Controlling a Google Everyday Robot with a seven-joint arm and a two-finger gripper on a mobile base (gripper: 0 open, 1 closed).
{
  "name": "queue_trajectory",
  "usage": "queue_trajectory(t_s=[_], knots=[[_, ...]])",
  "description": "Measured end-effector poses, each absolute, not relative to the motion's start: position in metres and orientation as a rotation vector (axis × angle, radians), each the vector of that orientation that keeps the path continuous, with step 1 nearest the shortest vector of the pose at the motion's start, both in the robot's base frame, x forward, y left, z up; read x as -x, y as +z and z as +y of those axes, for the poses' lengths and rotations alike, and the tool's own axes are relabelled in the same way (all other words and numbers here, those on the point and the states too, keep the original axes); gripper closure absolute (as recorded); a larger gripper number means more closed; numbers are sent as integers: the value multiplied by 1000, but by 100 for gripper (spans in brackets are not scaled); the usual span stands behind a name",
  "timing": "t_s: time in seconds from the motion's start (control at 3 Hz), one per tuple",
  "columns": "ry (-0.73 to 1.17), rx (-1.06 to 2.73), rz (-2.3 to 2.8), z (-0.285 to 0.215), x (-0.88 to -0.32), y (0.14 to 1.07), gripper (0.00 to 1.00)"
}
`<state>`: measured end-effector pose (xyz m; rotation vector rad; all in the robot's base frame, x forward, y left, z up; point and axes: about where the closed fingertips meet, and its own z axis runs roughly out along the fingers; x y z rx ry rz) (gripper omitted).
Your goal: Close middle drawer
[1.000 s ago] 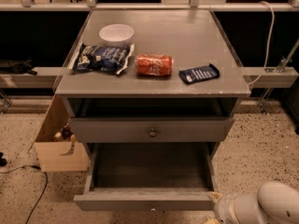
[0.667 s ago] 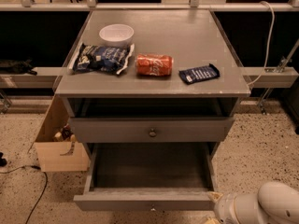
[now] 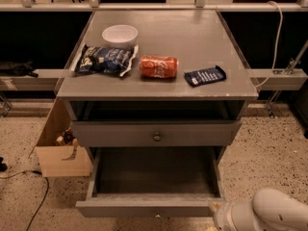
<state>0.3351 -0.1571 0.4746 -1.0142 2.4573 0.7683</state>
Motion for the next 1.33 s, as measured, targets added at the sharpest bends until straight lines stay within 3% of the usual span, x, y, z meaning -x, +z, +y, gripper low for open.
queue_trajectory(t_s=[0.67, 1.33], knots=[[837, 982, 2554, -159, -290, 424, 0], [839, 1170, 2546, -110, -299, 390, 0]])
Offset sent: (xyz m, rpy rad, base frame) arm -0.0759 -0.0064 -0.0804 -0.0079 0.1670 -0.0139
